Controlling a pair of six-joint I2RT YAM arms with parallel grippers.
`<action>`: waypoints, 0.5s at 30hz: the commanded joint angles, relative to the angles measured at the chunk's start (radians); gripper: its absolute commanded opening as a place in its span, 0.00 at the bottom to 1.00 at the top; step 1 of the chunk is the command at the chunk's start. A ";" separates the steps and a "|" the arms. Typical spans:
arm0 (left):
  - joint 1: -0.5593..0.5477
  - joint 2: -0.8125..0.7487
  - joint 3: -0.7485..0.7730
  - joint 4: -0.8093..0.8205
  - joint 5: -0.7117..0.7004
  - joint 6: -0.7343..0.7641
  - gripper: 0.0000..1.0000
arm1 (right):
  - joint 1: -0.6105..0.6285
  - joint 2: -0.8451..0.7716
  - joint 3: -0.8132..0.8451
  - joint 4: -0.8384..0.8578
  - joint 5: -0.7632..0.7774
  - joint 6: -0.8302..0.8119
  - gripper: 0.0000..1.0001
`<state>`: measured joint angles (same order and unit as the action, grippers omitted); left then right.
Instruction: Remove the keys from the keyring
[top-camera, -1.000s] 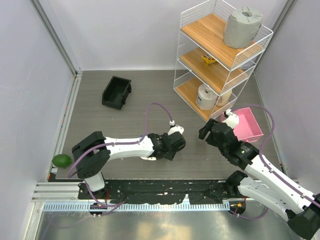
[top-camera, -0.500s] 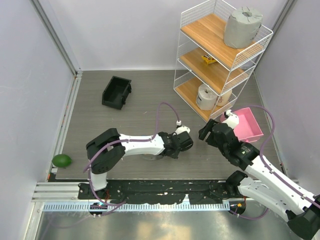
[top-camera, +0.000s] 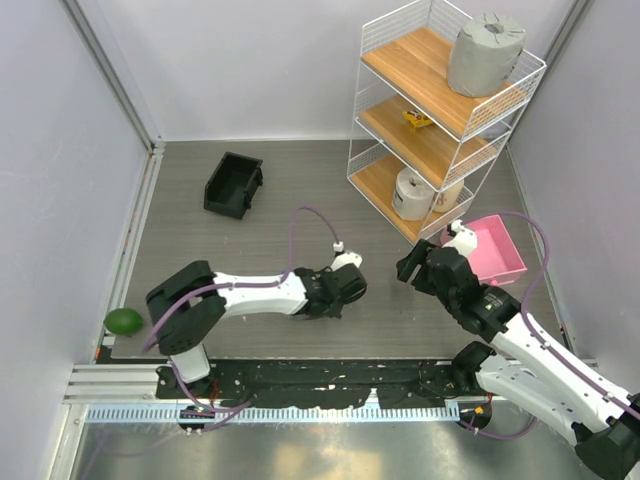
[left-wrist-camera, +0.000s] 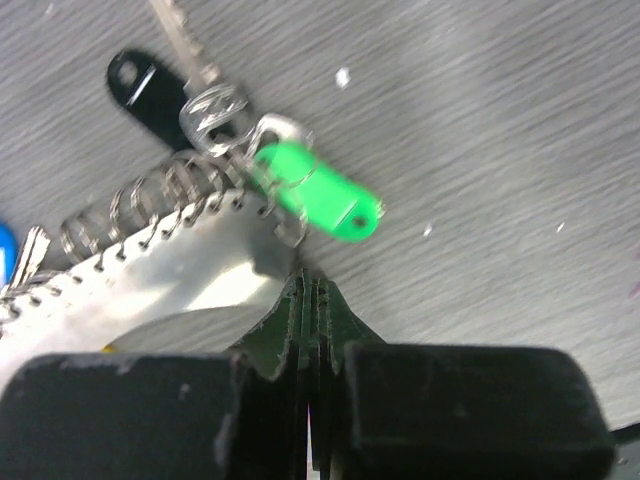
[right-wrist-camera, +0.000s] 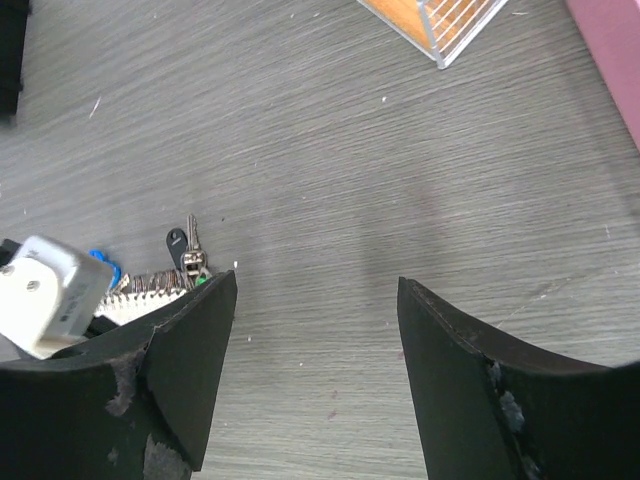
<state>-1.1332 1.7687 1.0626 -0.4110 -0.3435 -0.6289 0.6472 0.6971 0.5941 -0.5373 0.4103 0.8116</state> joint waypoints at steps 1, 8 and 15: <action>0.007 -0.152 -0.097 0.069 0.014 -0.025 0.00 | -0.003 0.048 -0.004 0.086 -0.103 -0.101 0.71; 0.010 -0.412 -0.285 0.110 0.054 -0.058 0.00 | -0.003 0.217 -0.008 0.230 -0.338 -0.216 0.69; 0.157 -0.612 -0.384 0.100 0.152 -0.045 0.02 | 0.083 0.433 0.030 0.317 -0.481 -0.376 0.61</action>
<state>-1.0626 1.2484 0.7208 -0.3447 -0.2520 -0.6727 0.6636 1.0512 0.5850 -0.2935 -0.0051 0.5720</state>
